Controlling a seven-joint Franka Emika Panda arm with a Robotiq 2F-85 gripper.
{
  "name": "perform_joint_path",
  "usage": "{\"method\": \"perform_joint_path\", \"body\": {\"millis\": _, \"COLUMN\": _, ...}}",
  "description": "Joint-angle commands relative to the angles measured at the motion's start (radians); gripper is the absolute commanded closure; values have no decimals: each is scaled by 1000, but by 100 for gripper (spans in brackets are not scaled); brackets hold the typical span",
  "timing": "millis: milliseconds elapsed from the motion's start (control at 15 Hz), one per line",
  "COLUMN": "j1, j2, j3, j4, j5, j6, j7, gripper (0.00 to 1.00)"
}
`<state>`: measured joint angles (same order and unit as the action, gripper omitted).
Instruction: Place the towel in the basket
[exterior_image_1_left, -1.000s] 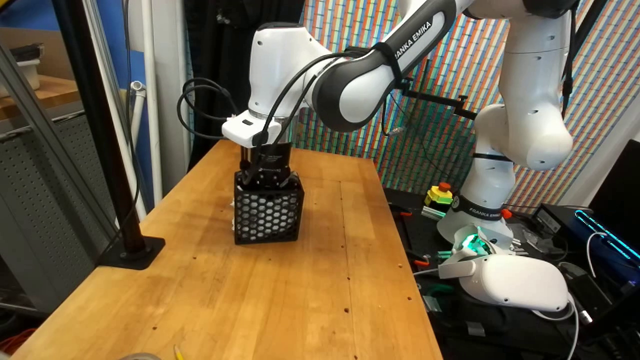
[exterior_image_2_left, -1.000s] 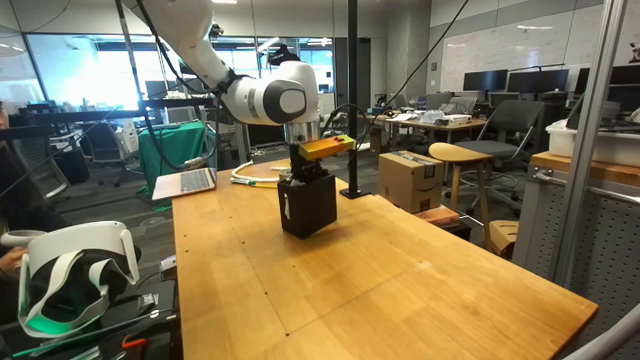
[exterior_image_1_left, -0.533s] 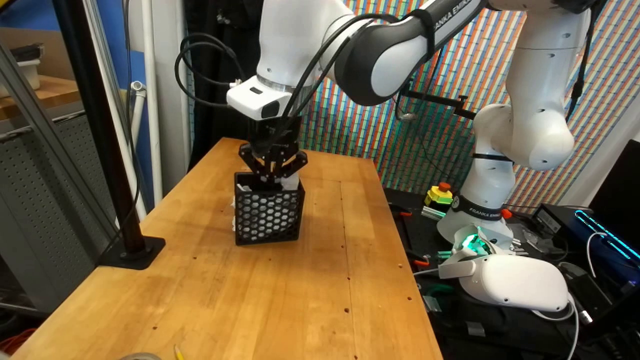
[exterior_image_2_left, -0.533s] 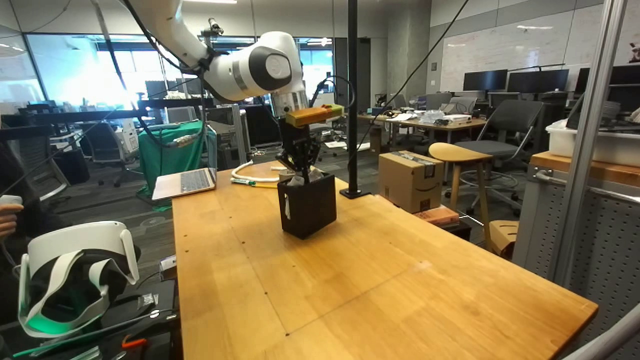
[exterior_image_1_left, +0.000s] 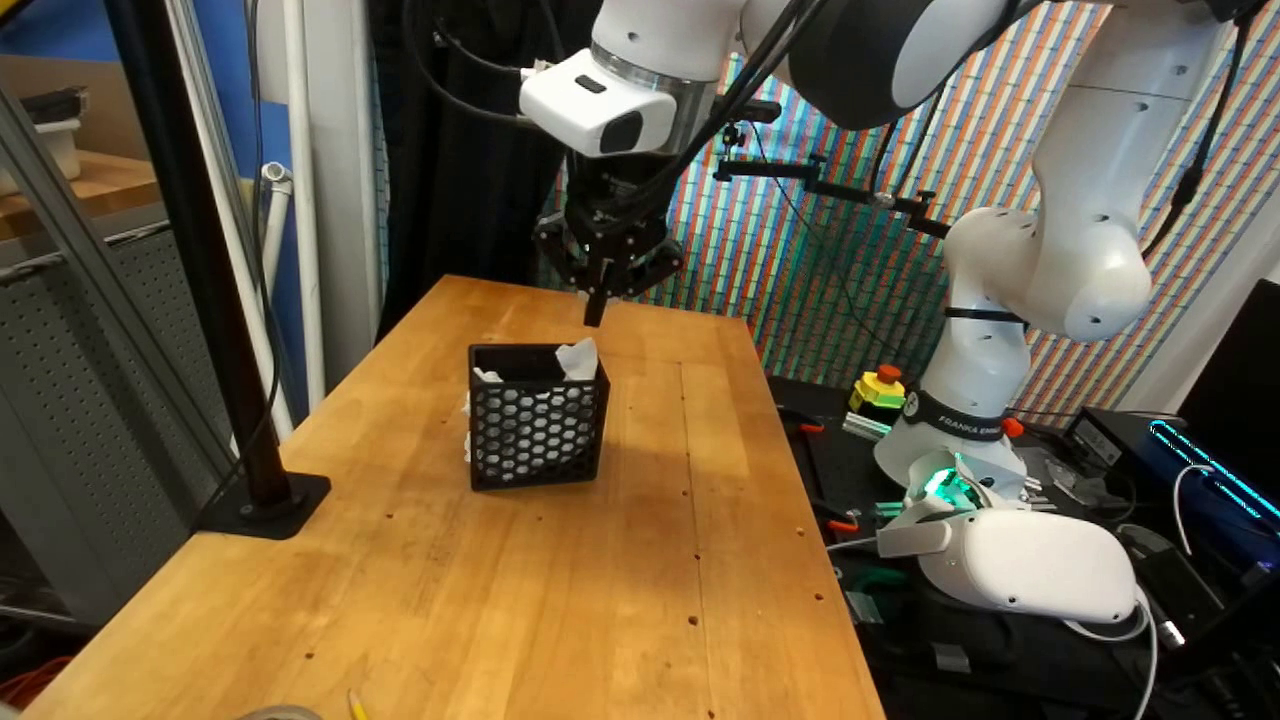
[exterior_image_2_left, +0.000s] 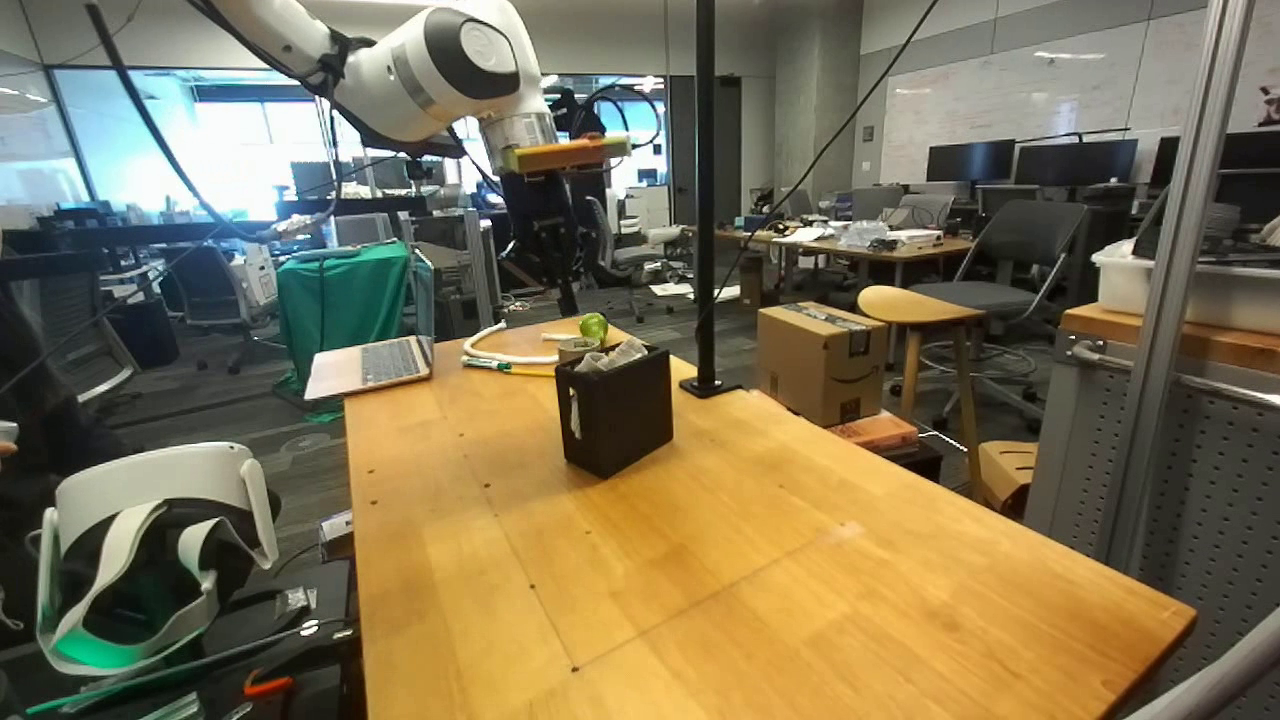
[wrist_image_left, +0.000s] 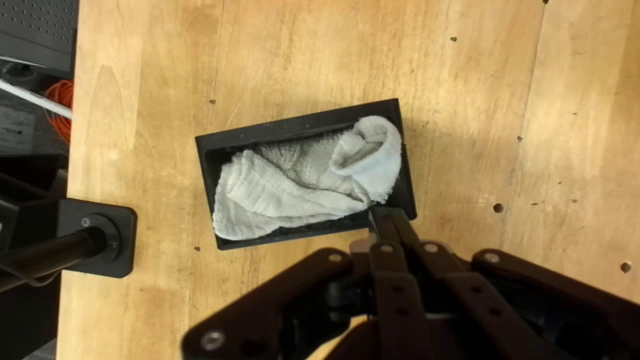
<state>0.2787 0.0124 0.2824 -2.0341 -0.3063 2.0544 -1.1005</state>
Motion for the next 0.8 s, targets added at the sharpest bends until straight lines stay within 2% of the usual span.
{"method": "perform_joint_path", "body": {"millis": 0, "j1": 0, "j2": -31, "j3": -1, "j4": -54, "j5": 4, "j6": 3, "j7": 29, "gripper": 95}}
{"method": "perform_joint_path", "body": {"millis": 733, "j1": -34, "j2": 36, "j3": -36, "j4": -78, "j5": -9, "j6": 17, "j7": -2, "gripper": 95}}
